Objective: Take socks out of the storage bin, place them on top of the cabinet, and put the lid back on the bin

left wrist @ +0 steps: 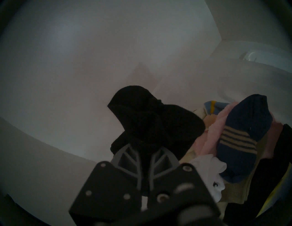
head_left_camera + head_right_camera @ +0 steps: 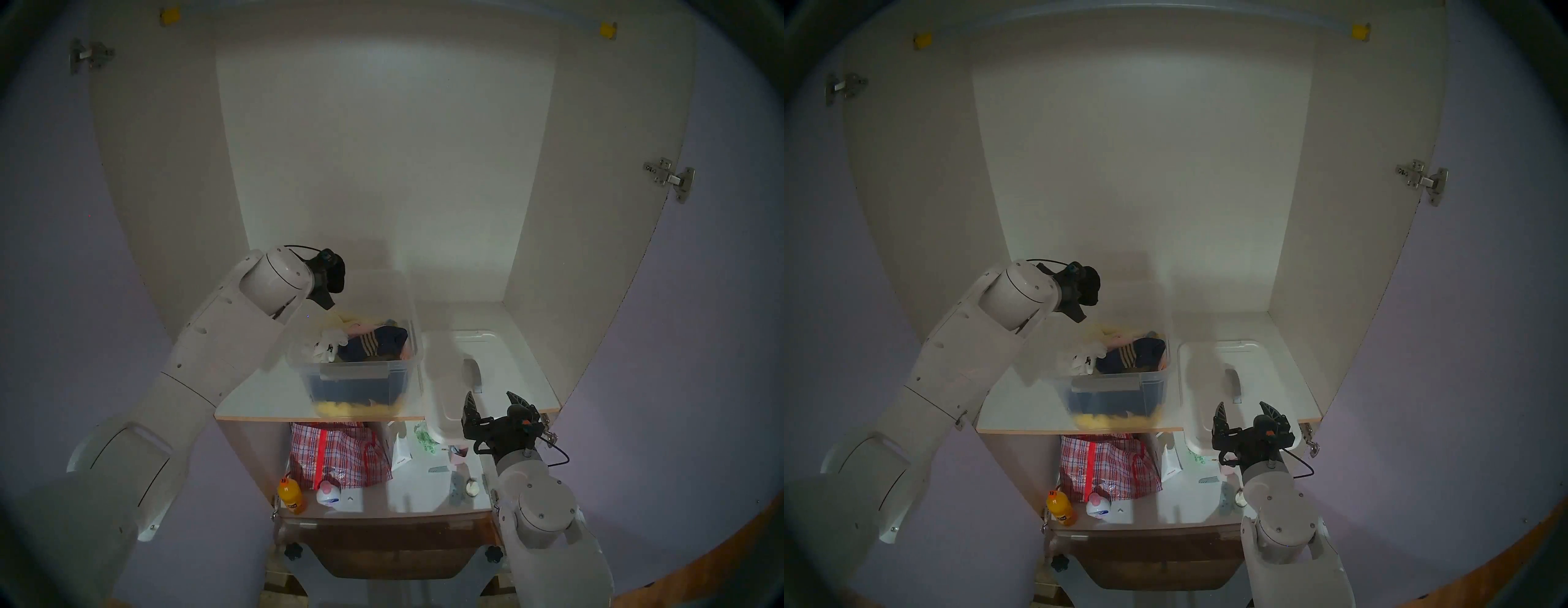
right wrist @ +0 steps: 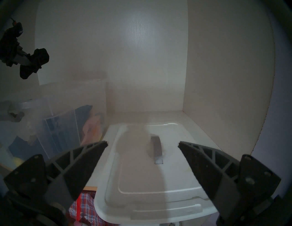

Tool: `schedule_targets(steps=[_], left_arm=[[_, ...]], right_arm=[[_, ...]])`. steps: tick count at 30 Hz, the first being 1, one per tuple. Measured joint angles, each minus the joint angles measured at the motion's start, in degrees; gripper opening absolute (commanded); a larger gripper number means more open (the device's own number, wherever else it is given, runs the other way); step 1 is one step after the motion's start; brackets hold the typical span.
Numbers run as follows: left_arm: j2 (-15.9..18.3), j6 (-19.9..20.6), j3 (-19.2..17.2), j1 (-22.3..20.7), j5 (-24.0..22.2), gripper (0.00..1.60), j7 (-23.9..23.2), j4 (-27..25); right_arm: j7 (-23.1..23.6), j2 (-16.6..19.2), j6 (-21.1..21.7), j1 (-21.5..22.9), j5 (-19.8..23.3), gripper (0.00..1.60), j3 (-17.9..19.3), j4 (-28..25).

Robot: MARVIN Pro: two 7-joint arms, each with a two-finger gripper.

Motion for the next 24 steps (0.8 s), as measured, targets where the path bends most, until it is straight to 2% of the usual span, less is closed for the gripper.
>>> schedule_targets(steps=[5,11,15,18,19,22,24], left_arm=[[0.3,0.5,-1.3,0.1,0.1,0.00,1.0,0.1],[0.9,3.6,-0.4,-0.1,2.1,0.00,2.2,1.8],[1.1,4.9,-1.7,0.4,2.7,0.00,4.9,3.8],[2.3,6.9,0.9,-0.8,5.3,0.00,5.4,6.2],[2.3,7.2,1.1,-1.0,5.6,0.11,5.5,7.1],[2.8,8.5,3.7,-2.1,6.4,0.24,4.5,9.8],[2.6,9.2,5.6,-3.1,6.8,0.19,3.8,12.5]], right_arm=[[0.0,0.0,0.0,0.0,0.0,1.60,0.0,0.0],[0.0,0.0,0.0,0.0,0.0,1.60,0.0,0.0],[0.0,0.0,0.0,0.0,0.0,1.60,0.0,0.0],[0.0,0.0,0.0,0.0,0.0,1.60,0.0,0.0],[0.0,0.0,0.0,0.0,0.0,1.60,0.0,0.0],[0.0,0.0,0.0,0.0,0.0,1.60,0.0,0.0],[0.0,0.0,0.0,0.0,0.0,1.60,0.0,0.0]])
